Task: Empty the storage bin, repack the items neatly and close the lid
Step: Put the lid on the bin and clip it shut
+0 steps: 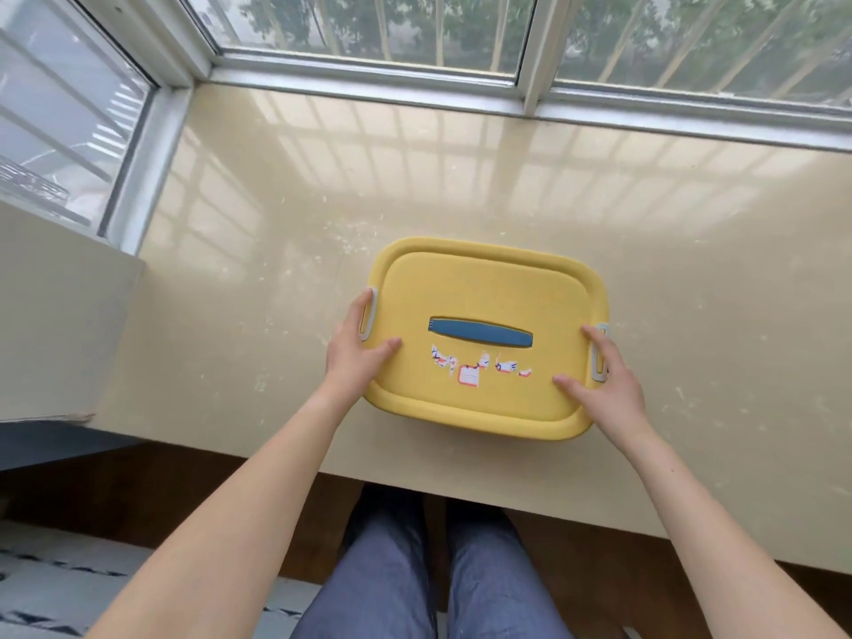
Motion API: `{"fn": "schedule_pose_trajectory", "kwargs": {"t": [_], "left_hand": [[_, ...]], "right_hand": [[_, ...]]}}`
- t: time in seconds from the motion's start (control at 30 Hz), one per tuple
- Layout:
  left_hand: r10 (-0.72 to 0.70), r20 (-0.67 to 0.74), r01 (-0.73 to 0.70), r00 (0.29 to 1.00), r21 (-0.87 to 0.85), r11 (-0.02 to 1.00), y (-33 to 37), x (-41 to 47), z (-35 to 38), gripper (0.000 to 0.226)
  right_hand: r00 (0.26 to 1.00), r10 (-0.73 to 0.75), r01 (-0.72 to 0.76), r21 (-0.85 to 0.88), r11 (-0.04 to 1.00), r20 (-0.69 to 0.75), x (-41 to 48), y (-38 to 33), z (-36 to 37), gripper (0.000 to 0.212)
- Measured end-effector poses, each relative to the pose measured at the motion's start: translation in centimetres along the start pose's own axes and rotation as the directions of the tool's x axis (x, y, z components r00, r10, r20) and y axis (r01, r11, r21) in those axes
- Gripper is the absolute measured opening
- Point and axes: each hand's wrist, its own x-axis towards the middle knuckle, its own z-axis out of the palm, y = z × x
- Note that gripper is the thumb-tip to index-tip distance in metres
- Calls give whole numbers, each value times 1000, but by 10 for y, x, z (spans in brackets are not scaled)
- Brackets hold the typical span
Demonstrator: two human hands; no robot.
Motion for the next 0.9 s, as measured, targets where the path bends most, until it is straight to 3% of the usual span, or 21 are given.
{"fn": "schedule_pose_trajectory", "kwargs": {"t": [0.23, 0.5, 0.7, 0.9], "left_hand": [[-36, 137, 23, 990, 100, 995, -1, -24, -17, 72], [-31, 206, 8, 978, 113, 994, 5, -71, -60, 56], [139, 242, -170, 960, 113, 979, 29, -96, -99, 49], [312, 265, -325, 912, 4, 946, 78, -97, -136, 47]], "right_hand": [[998, 46, -44, 64, 997, -31, -55, 8, 10, 78], [979, 171, -132, 304, 943, -106, -154, -4, 10, 72], [975, 139, -77, 324, 943, -175, -210, -29, 4, 70], [952, 53, 37, 287, 957, -300, -234, -74, -18, 70]]}}
